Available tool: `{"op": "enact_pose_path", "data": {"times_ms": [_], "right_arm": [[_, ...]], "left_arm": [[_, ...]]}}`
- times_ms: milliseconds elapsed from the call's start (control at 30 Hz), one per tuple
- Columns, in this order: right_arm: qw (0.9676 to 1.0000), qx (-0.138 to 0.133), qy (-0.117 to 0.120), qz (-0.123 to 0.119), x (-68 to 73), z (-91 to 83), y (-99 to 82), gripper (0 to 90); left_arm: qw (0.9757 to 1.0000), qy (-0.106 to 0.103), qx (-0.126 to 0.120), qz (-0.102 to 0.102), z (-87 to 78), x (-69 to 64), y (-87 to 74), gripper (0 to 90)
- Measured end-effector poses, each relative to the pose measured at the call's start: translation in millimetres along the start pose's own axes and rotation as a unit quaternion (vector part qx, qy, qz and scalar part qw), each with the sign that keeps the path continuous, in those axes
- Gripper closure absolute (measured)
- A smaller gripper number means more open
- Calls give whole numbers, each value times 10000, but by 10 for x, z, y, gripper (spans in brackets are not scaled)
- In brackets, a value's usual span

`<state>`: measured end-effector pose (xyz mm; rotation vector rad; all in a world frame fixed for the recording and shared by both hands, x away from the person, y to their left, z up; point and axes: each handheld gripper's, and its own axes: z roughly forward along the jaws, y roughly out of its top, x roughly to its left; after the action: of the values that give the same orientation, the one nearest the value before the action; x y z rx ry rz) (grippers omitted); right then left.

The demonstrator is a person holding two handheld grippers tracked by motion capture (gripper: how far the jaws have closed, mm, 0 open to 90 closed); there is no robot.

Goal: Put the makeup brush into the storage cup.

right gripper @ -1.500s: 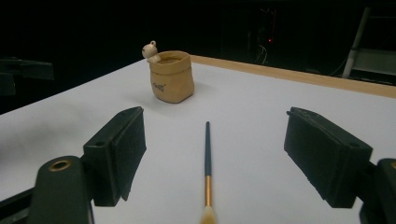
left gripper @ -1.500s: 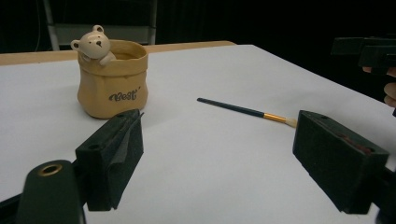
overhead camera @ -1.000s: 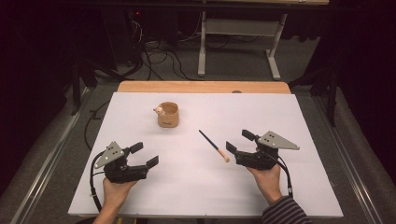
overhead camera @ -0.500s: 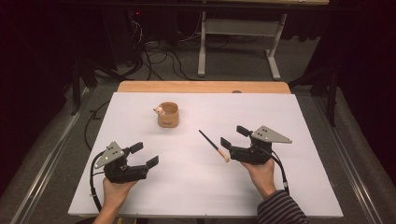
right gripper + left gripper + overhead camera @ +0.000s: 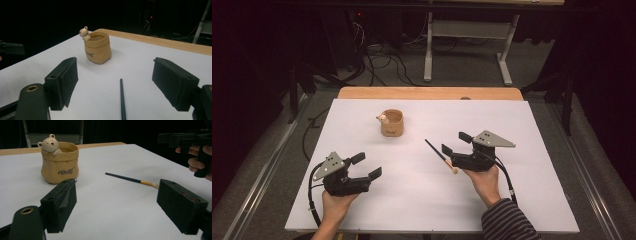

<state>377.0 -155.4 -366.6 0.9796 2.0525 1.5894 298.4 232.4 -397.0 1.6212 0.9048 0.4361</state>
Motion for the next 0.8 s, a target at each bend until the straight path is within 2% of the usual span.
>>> {"op": "enact_pose_path", "data": {"times_ms": [367, 800], "right_arm": [[9998, 199, 75, 68, 41, 175, 57, 222], [9996, 275, 66, 67, 61, 312, 113, 231]], "left_arm": [[10000, 21, -15, 0, -4, 3, 2, 168], [10000, 14, -22, -12, -7, 2, 2, 168]]}}
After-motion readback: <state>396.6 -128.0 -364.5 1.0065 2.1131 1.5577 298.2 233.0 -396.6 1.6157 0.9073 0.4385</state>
